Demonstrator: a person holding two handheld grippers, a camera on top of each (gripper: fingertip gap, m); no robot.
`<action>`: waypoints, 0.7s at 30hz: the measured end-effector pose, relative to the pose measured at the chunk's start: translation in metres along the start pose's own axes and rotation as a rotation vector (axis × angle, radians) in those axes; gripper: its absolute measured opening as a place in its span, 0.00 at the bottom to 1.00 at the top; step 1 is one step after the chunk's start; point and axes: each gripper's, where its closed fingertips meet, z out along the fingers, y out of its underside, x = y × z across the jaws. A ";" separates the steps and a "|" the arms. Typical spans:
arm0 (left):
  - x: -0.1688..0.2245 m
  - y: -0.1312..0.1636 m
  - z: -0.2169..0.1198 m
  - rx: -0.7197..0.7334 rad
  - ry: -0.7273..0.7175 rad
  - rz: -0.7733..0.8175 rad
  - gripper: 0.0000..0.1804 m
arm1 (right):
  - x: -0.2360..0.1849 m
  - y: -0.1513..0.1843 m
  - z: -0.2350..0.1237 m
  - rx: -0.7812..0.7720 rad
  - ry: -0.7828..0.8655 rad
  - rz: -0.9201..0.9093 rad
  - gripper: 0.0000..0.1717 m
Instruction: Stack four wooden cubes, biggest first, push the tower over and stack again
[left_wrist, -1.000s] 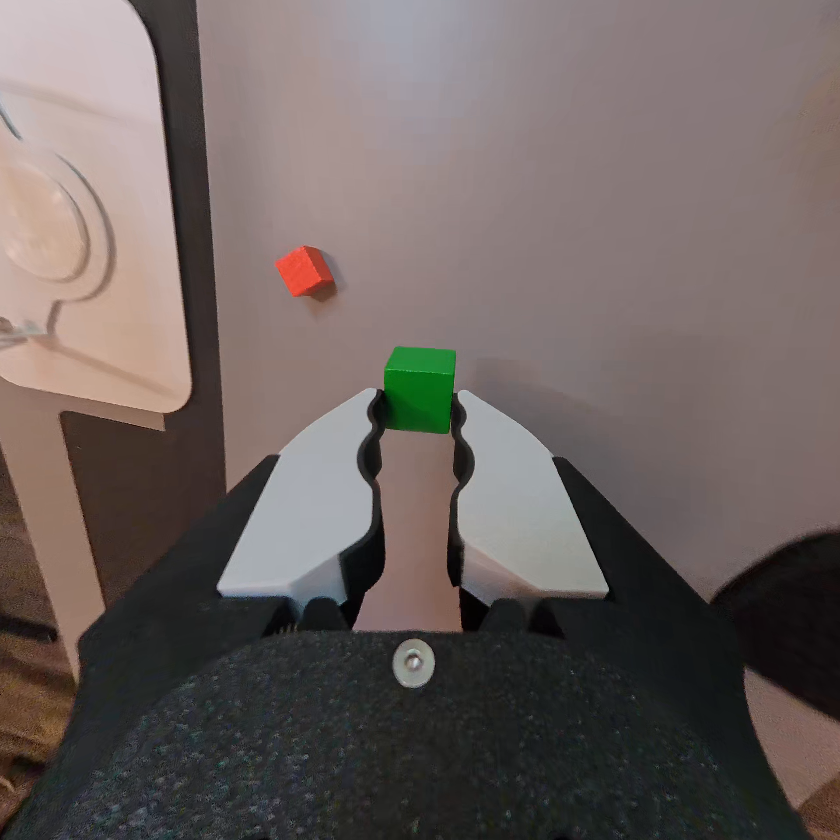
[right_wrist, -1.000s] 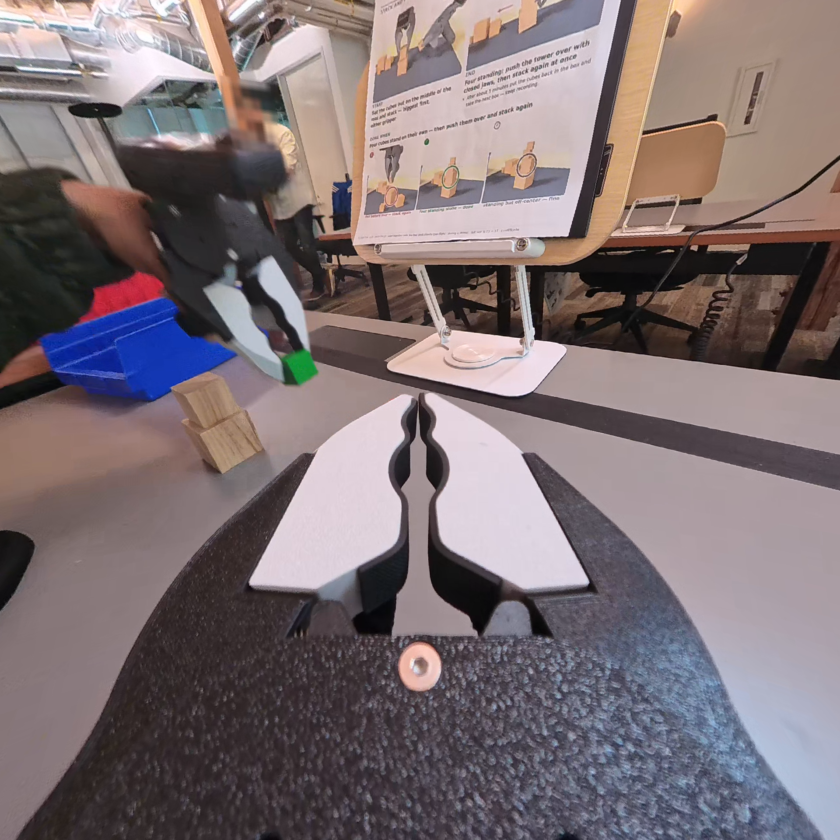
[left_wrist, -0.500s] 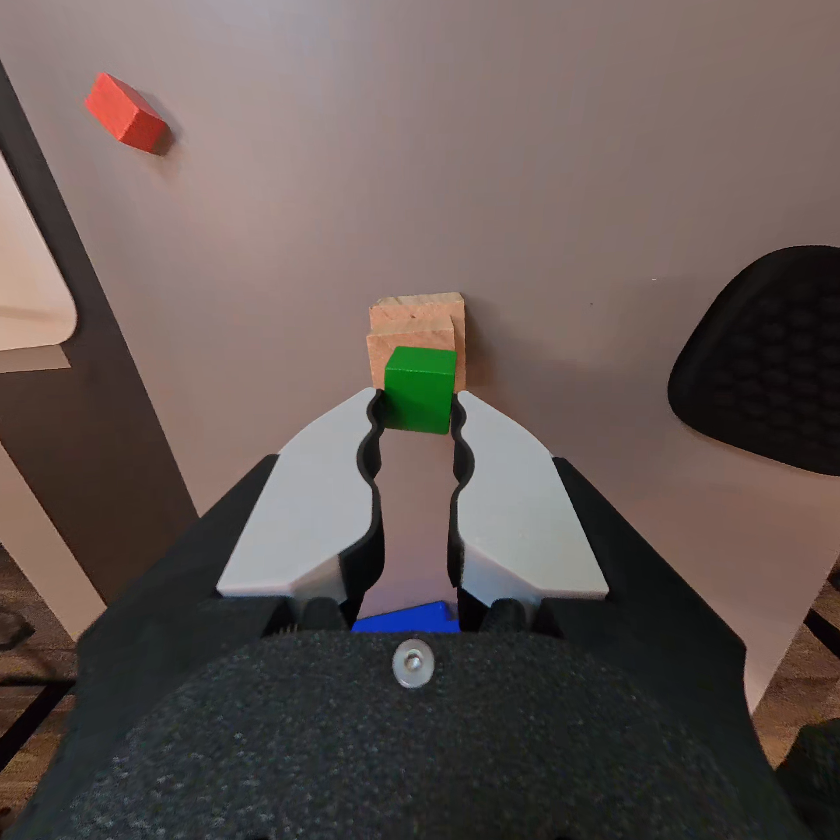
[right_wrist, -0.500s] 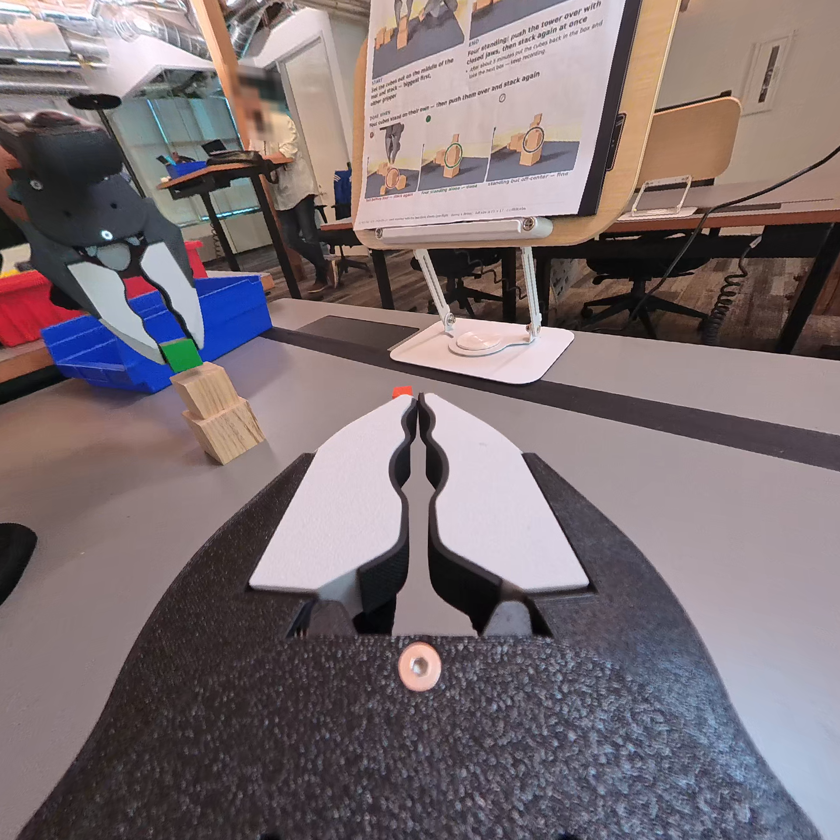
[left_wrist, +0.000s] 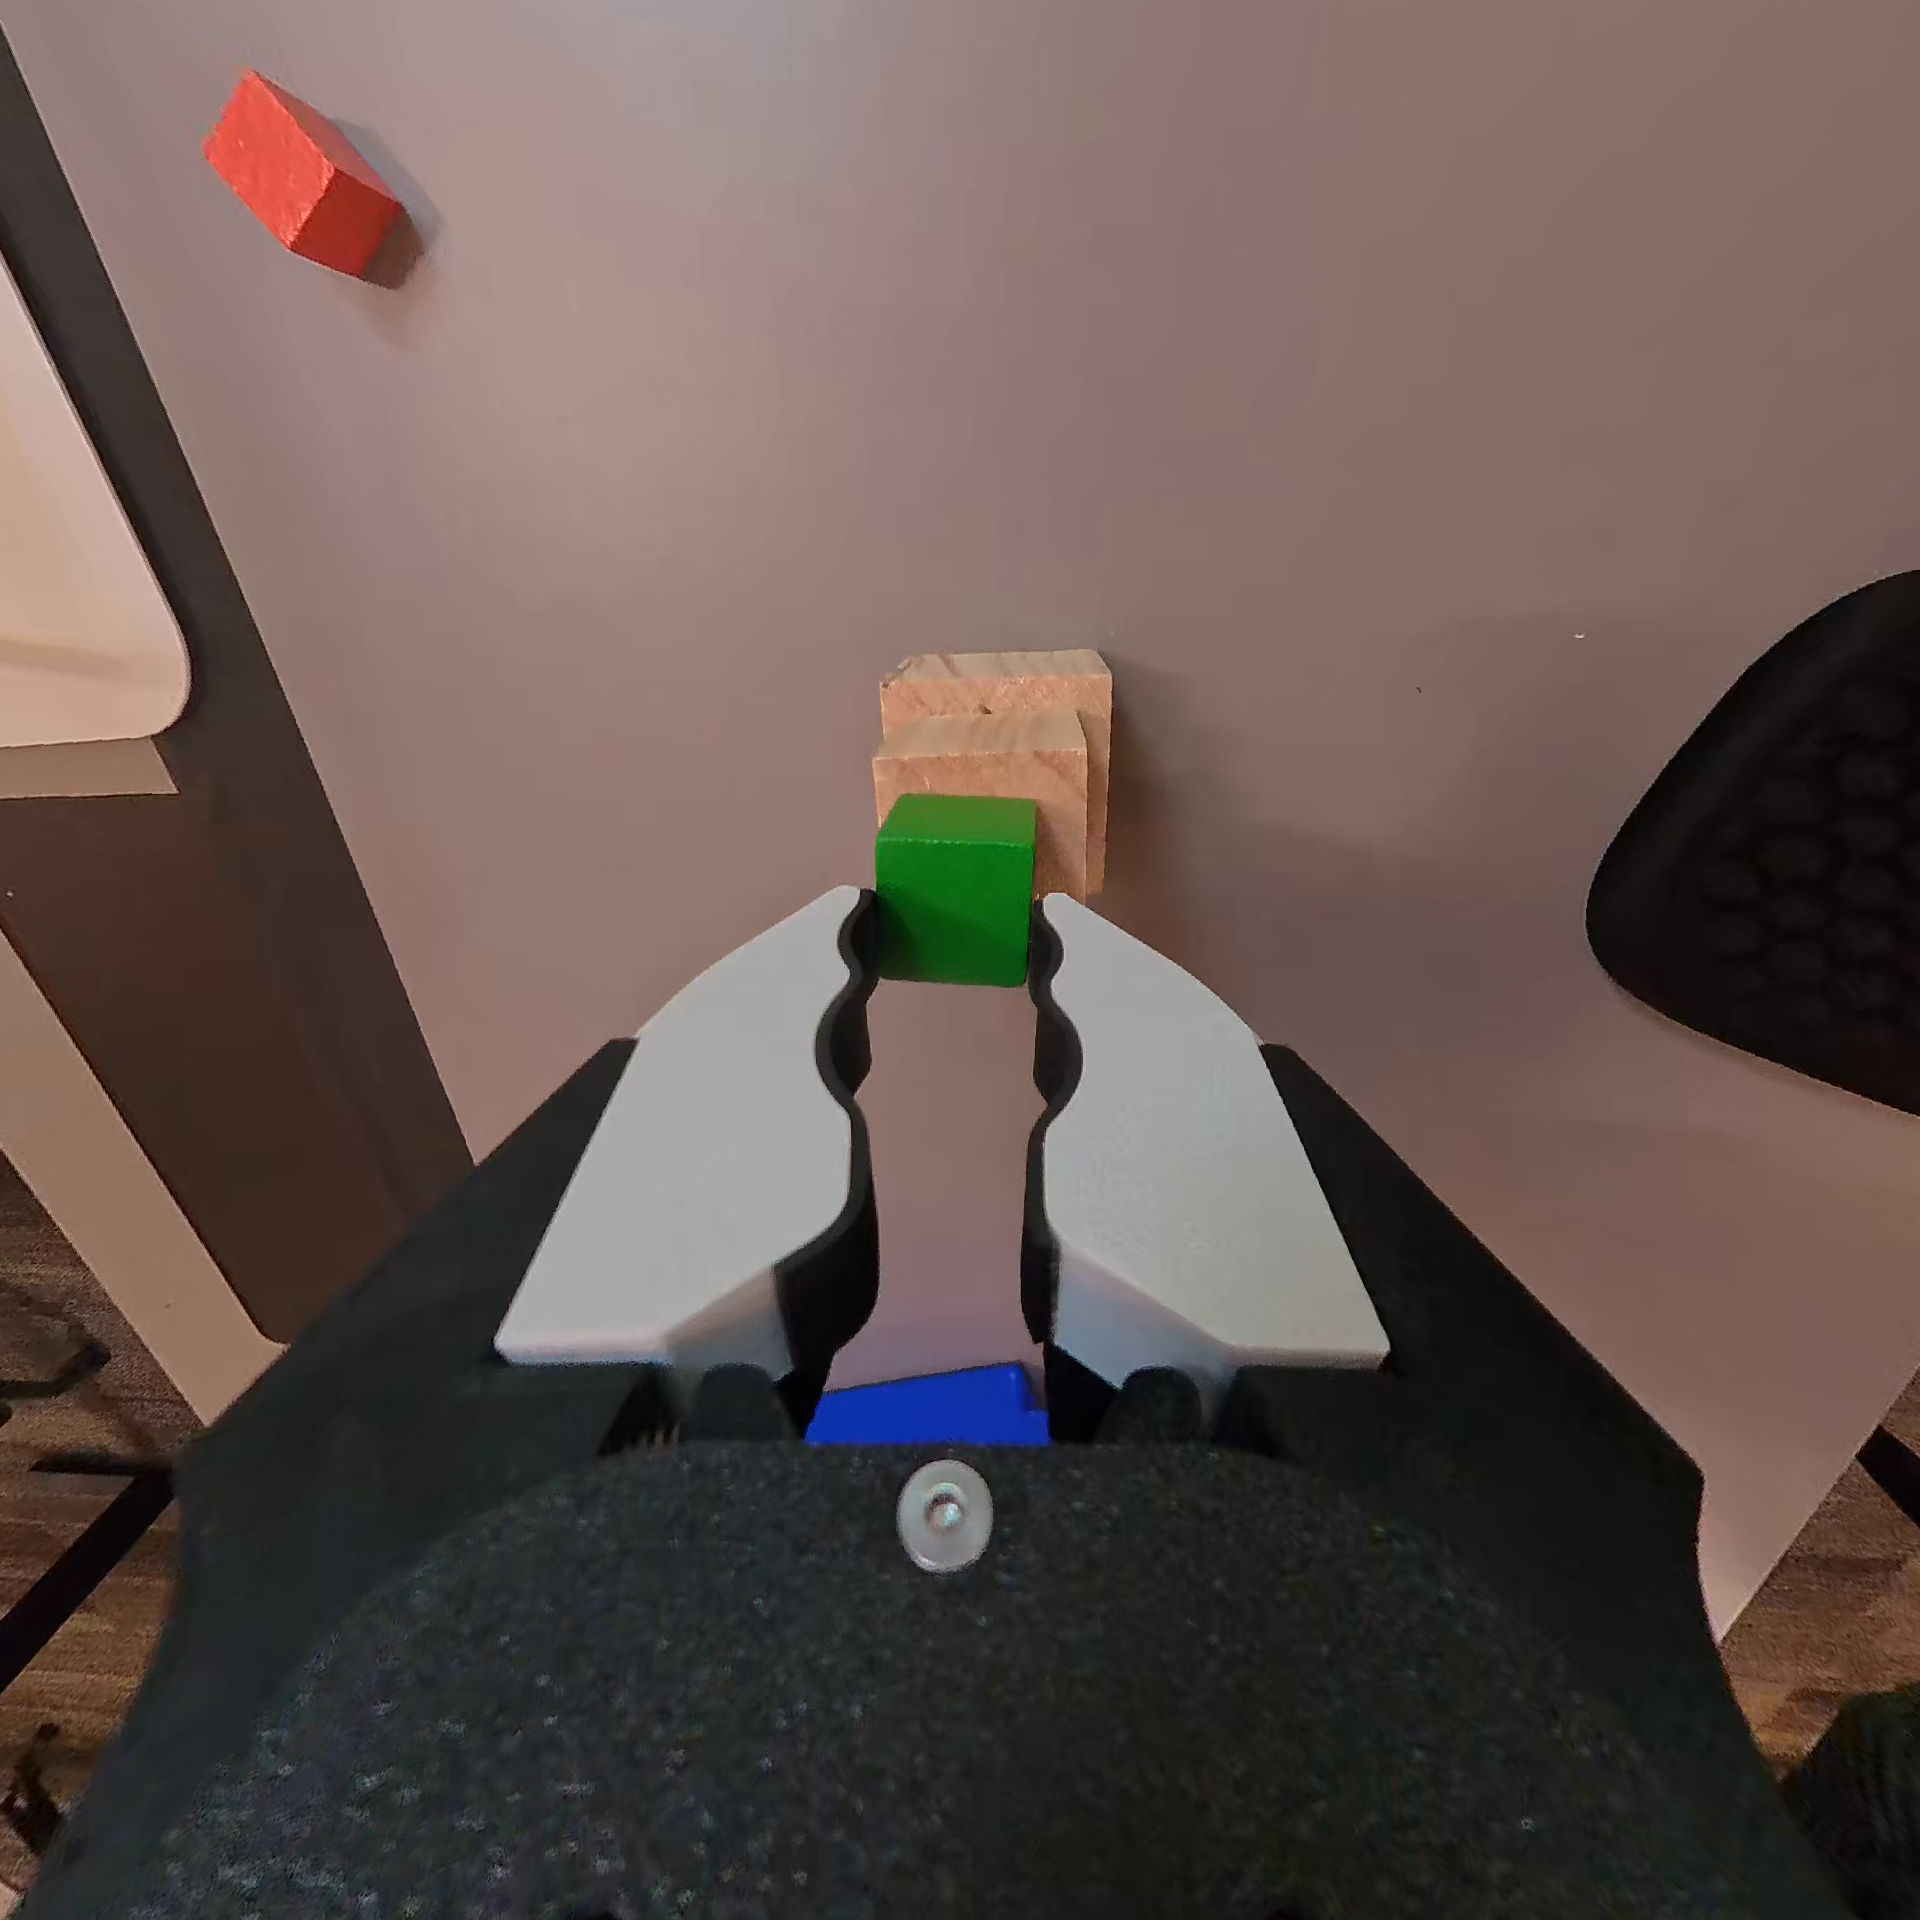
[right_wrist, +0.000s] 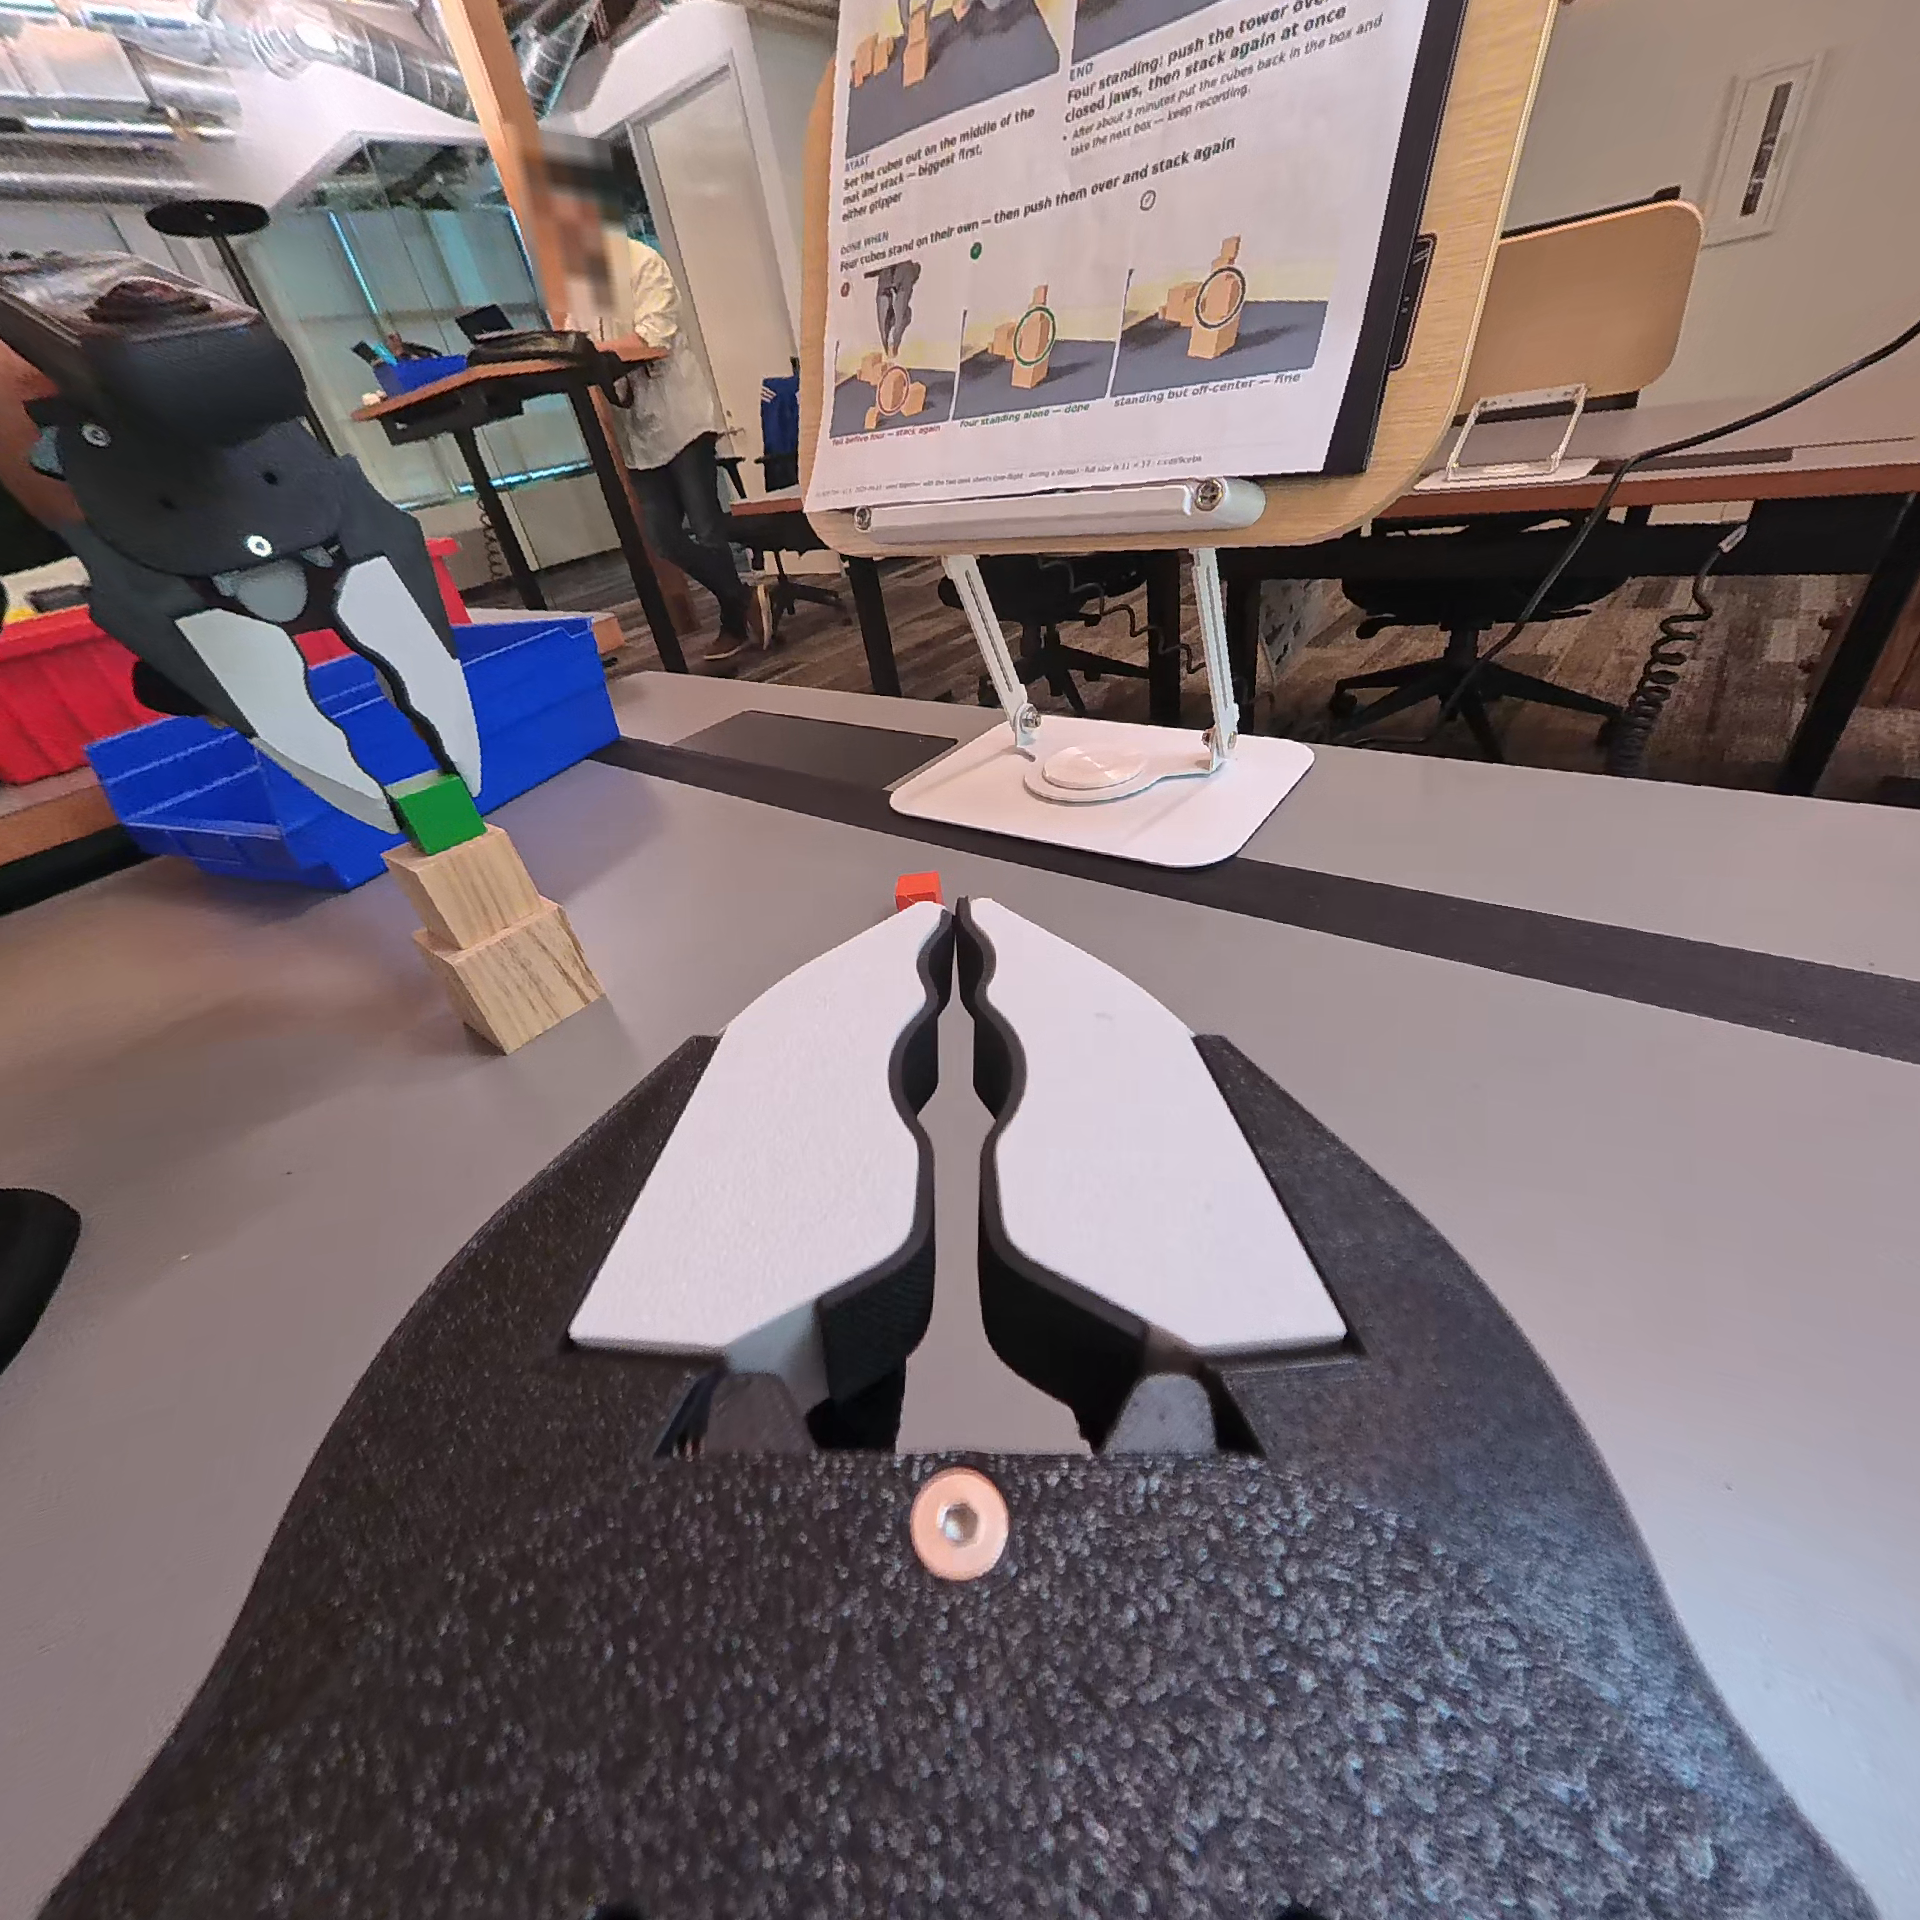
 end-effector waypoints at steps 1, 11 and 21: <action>0.000 0.000 0.000 0.000 -0.002 -0.001 0.15 | 0.000 0.000 0.000 -0.001 0.000 0.000 0.00; 0.002 -0.001 0.000 0.000 -0.014 -0.004 0.15 | 0.000 0.001 0.000 -0.003 0.000 0.002 0.00; 0.004 -0.001 0.000 -0.003 -0.016 -0.023 0.15 | -0.001 0.002 0.000 -0.007 -0.002 0.003 0.00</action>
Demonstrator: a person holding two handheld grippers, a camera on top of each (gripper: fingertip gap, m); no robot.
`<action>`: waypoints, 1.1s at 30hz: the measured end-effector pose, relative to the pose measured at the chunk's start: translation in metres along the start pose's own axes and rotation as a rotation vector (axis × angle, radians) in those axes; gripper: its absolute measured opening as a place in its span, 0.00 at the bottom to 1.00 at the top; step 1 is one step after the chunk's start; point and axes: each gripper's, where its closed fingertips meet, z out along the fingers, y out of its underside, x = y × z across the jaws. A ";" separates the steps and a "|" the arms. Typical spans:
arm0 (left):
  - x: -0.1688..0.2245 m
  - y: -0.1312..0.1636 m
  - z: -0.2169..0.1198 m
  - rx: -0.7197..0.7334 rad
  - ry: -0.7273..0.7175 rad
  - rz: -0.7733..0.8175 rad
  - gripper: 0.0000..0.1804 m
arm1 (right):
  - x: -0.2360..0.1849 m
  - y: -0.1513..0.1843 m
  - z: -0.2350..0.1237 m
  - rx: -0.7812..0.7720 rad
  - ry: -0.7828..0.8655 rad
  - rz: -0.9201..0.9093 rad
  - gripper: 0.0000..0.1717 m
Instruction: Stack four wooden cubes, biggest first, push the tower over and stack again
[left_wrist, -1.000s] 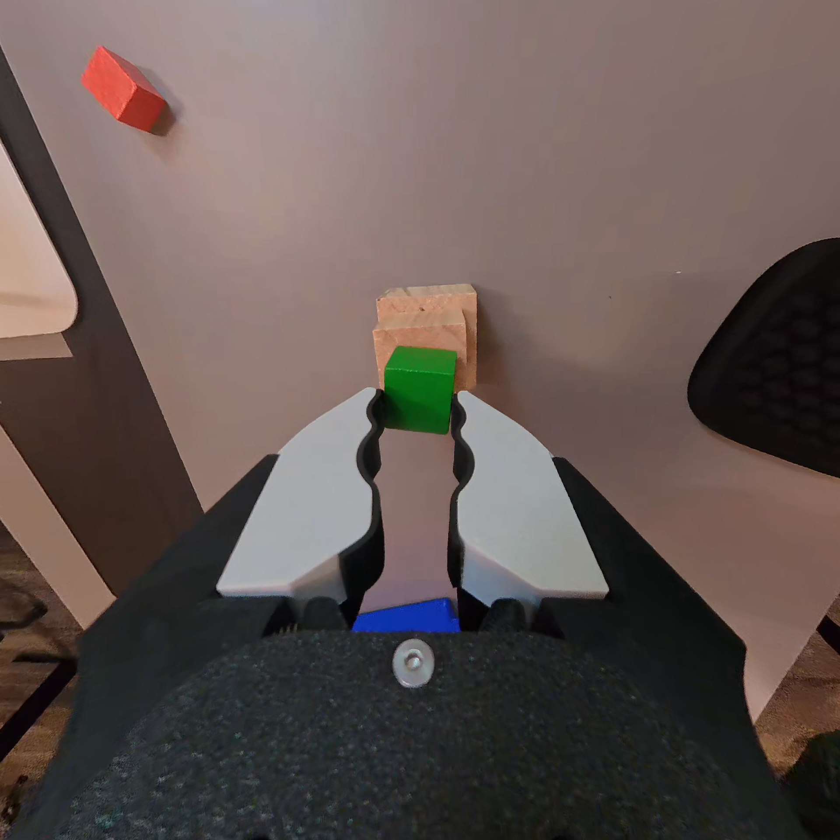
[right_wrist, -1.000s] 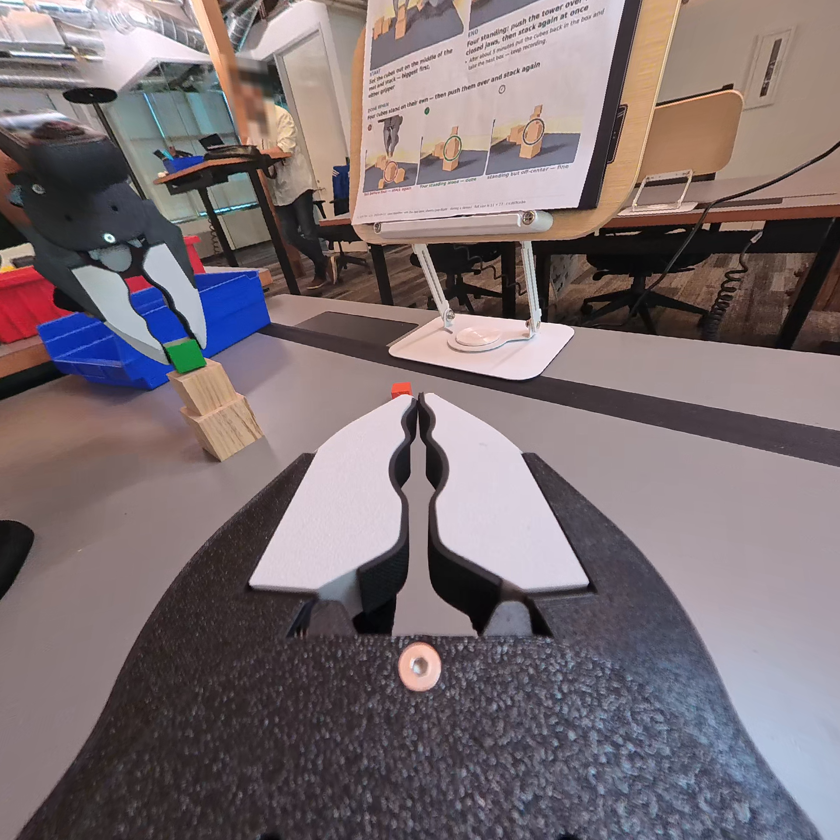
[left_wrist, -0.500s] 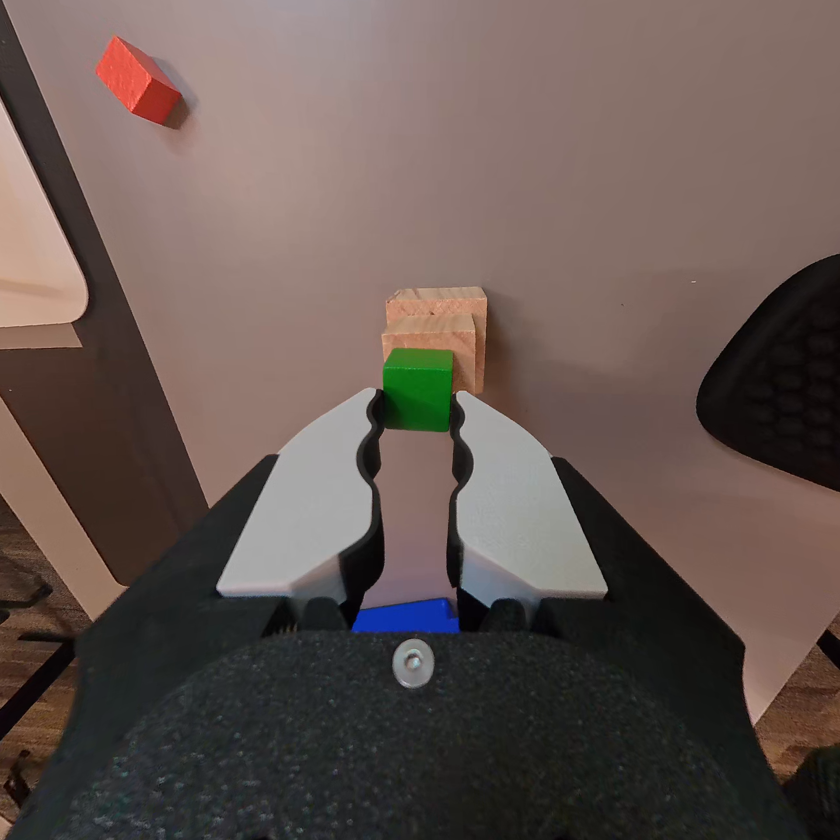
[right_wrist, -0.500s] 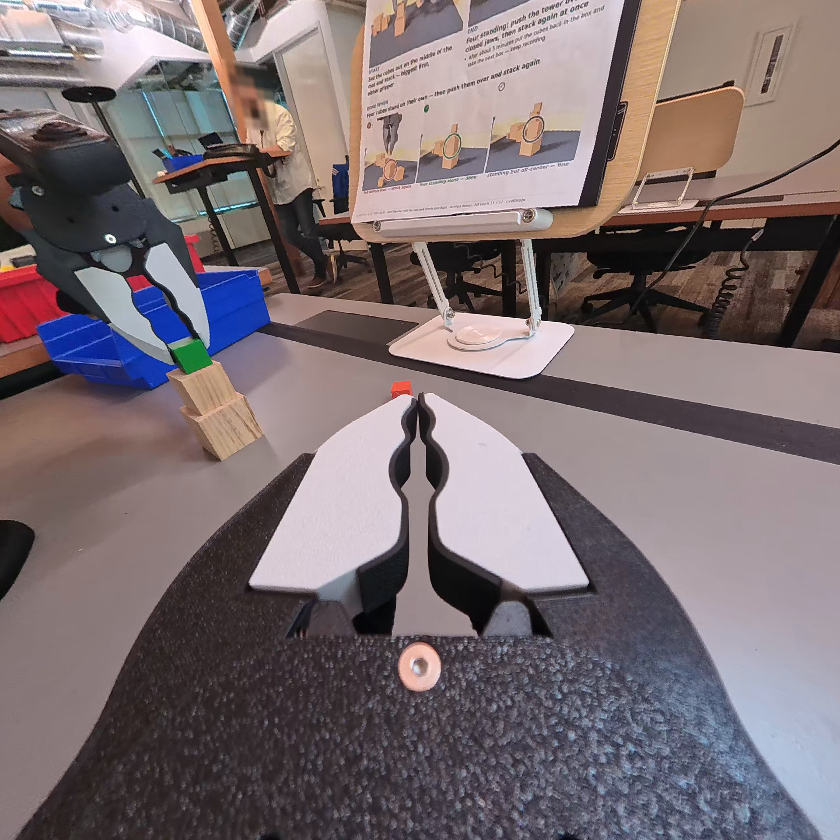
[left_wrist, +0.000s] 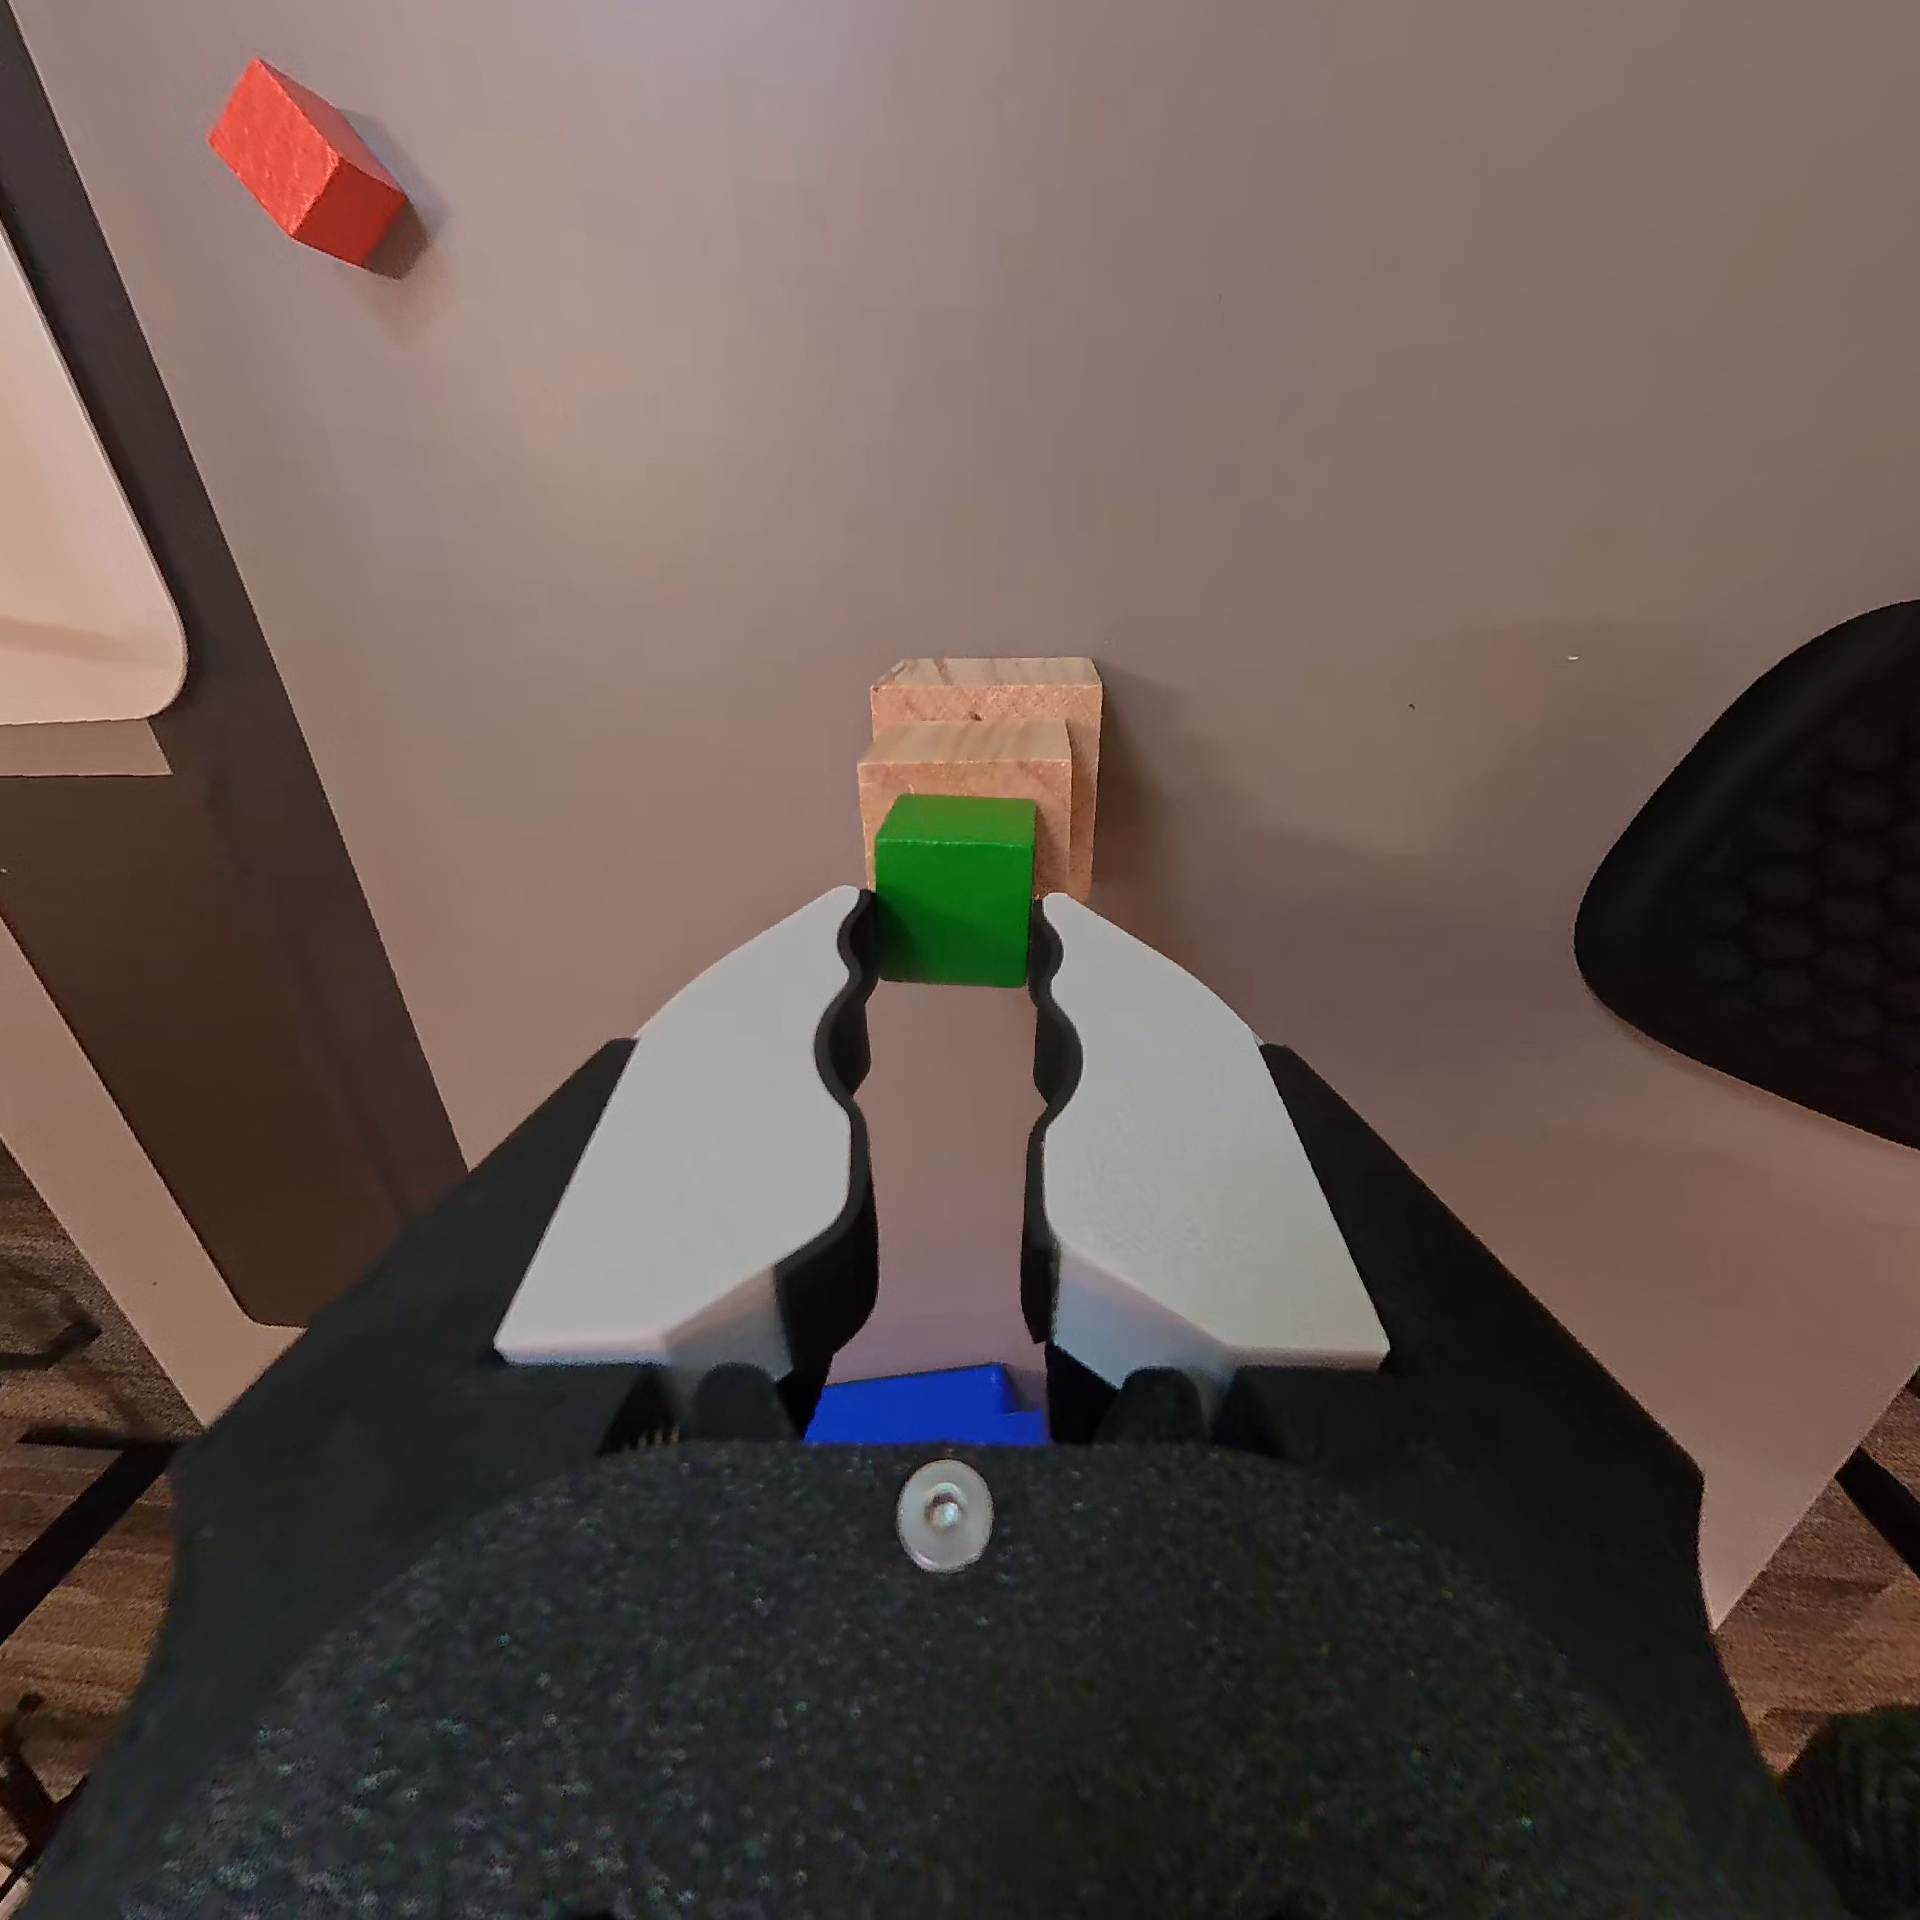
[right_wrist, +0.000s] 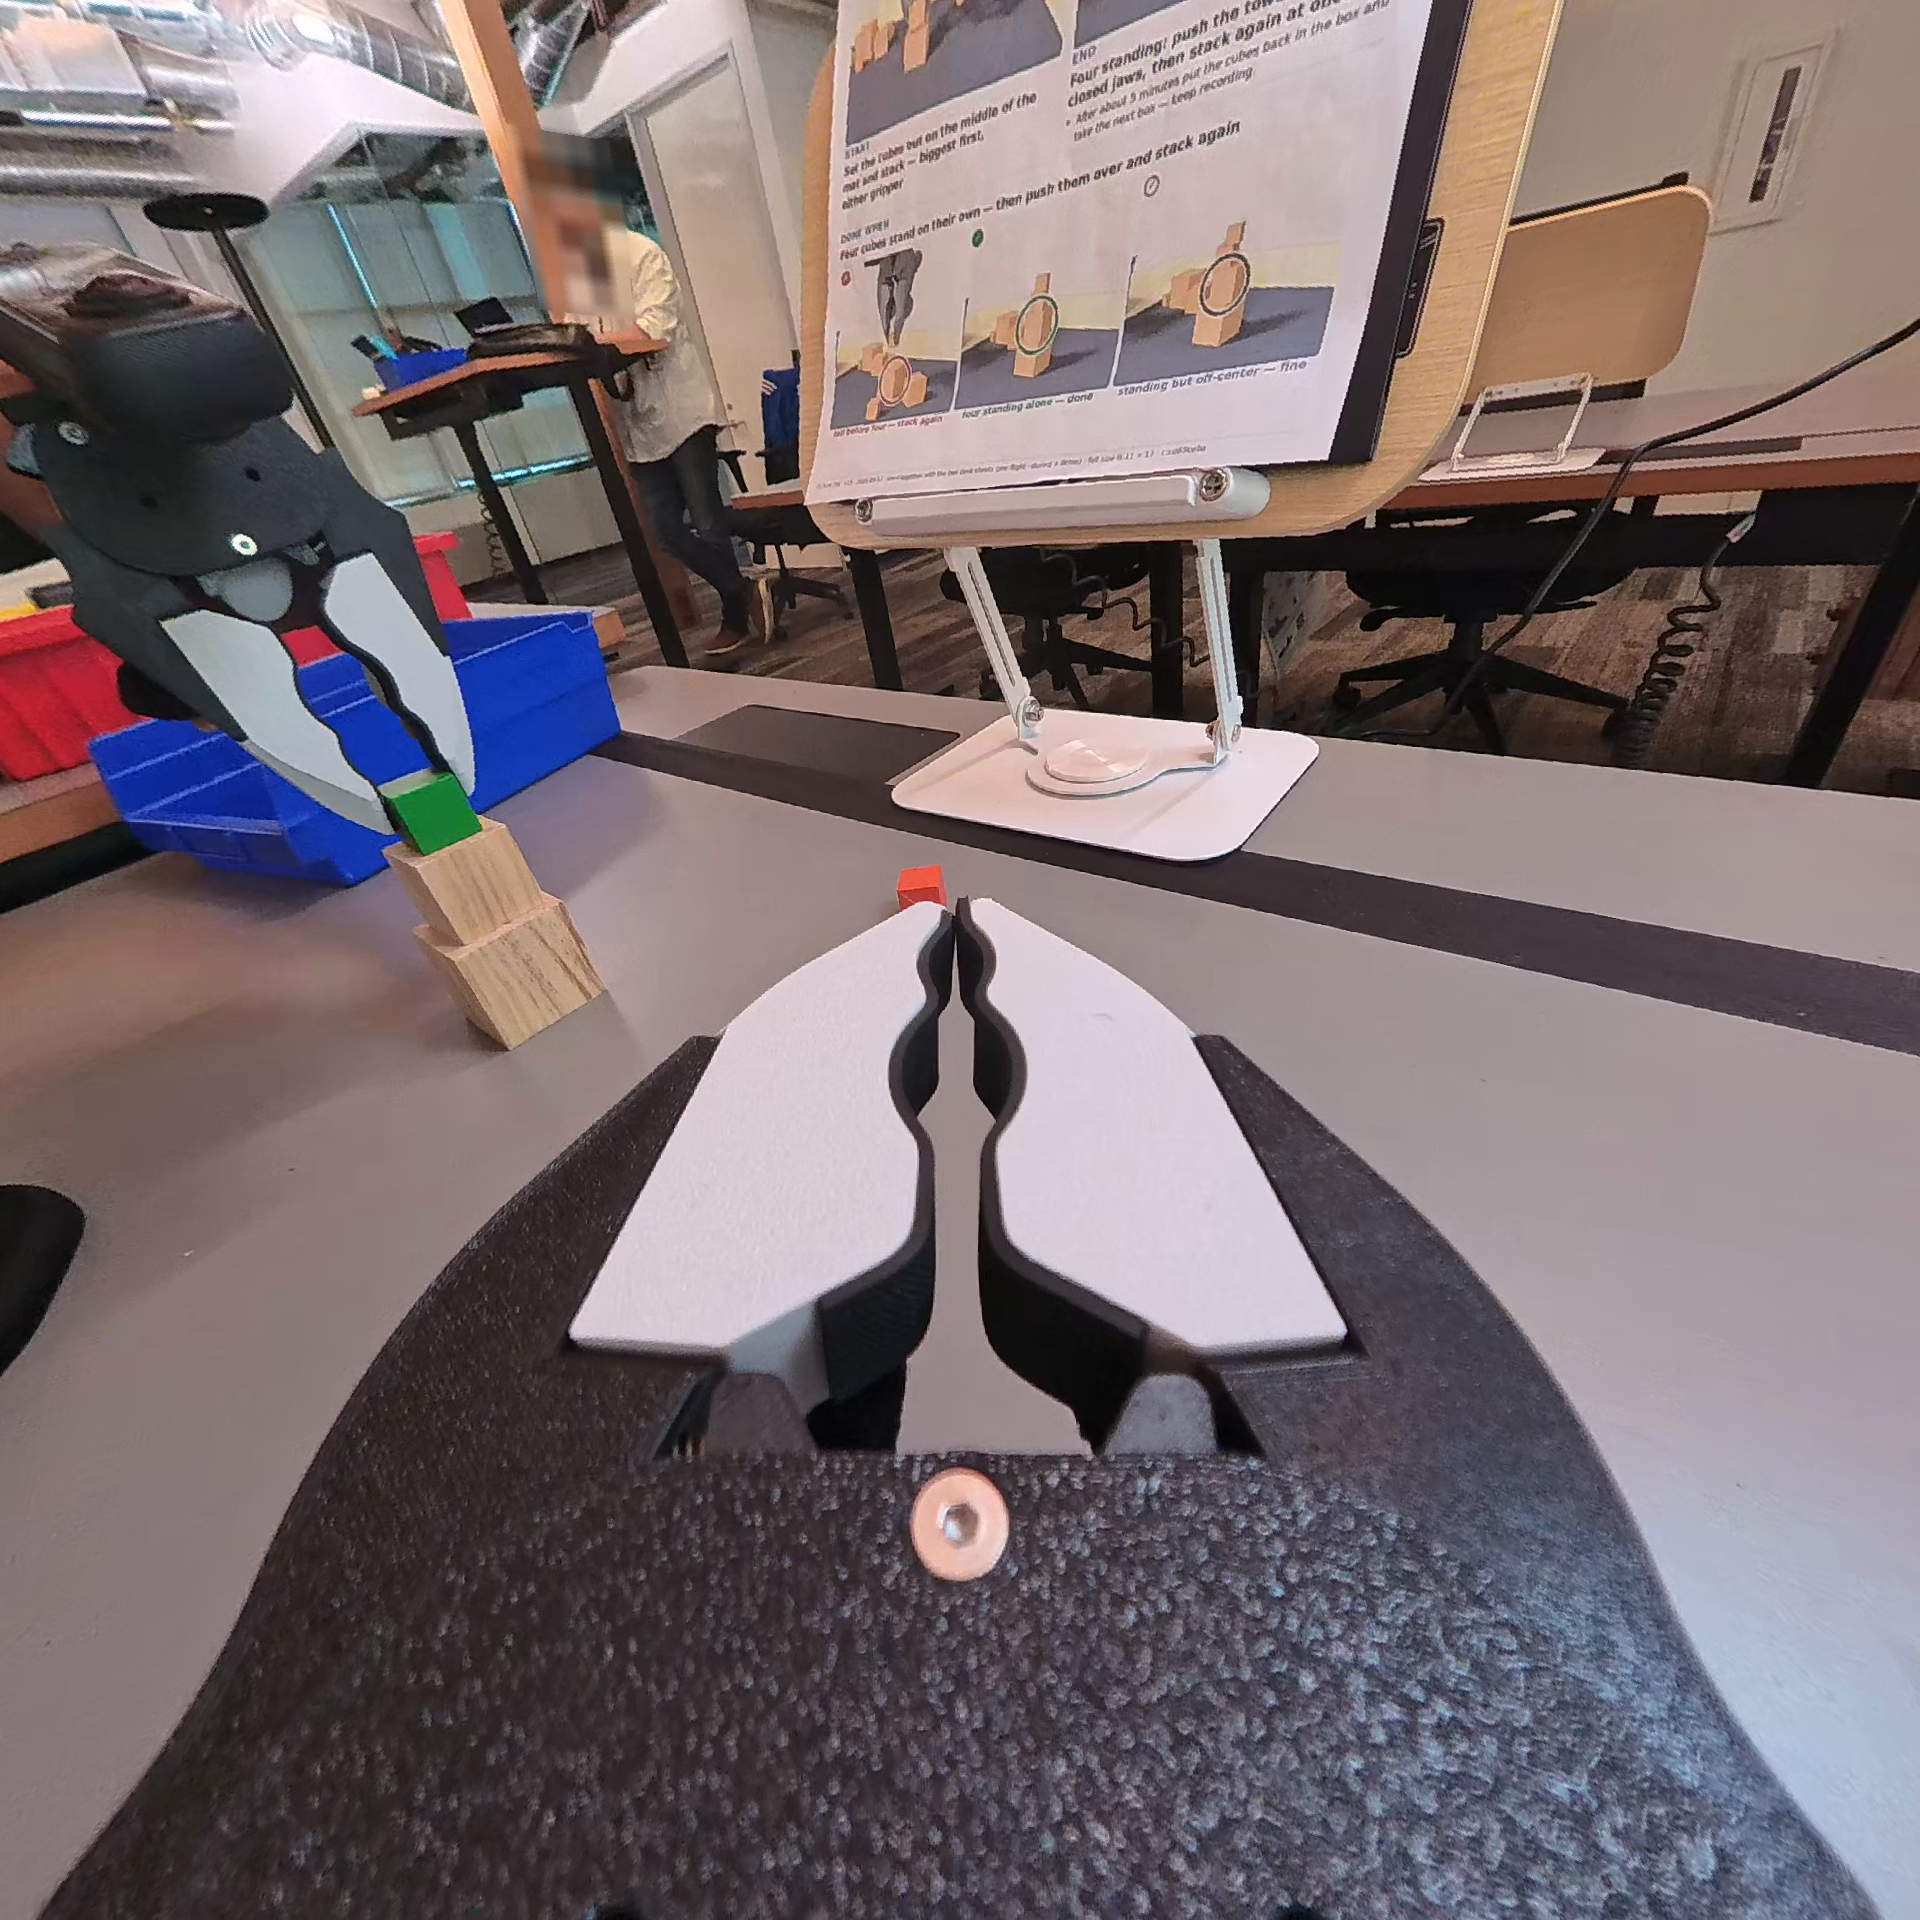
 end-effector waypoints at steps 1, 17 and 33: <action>0.000 0.000 0.000 -0.002 -0.002 -0.002 0.15 | 0.000 0.000 0.000 0.000 0.000 0.000 0.00; -0.041 -0.053 -0.046 0.361 -0.117 -0.166 0.21 | 0.001 0.001 0.001 0.001 0.002 0.001 0.00; -0.128 -0.110 0.098 -0.037 -0.190 -0.406 0.27 | 0.004 -0.011 -0.004 0.032 0.009 -0.005 0.00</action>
